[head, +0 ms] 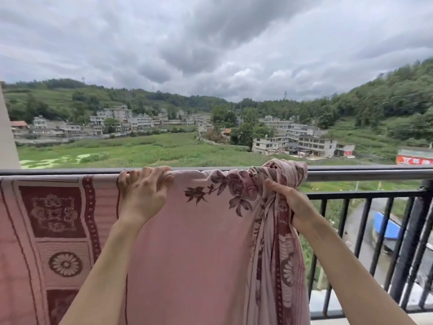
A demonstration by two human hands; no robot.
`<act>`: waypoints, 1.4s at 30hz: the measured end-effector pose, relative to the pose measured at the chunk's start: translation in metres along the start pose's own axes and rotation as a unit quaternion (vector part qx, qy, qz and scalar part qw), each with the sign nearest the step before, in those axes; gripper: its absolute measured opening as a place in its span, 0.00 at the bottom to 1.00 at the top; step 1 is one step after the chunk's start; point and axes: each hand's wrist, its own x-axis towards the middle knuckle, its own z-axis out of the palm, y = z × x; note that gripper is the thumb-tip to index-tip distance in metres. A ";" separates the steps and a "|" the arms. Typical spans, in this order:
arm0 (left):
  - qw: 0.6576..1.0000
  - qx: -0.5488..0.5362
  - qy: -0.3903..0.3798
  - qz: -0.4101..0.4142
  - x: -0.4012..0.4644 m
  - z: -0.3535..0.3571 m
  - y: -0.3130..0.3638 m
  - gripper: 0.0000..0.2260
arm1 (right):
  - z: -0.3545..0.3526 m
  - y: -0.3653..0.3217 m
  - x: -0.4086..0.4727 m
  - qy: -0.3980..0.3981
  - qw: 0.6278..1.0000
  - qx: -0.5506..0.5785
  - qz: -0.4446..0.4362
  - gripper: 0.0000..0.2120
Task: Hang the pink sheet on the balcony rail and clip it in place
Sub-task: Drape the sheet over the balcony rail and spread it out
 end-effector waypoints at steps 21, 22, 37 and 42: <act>0.999 0.048 0.019 -0.013 -0.007 0.078 0.164 0.20 | -0.109 -0.007 0.031 -0.060 0.996 0.065 0.000 0.11; 0.998 0.053 0.016 -0.021 -0.007 0.078 0.166 0.19 | -0.116 -0.010 0.032 -0.062 0.996 0.070 0.003 0.11; 0.995 0.045 0.031 -0.079 -0.008 0.073 0.183 0.23 | -0.200 -0.022 0.032 0.013 0.999 0.048 -0.010 0.11; 0.998 -0.015 0.055 0.005 -0.023 0.079 0.239 0.16 | -0.196 -0.018 0.036 0.012 0.999 0.039 -0.029 0.16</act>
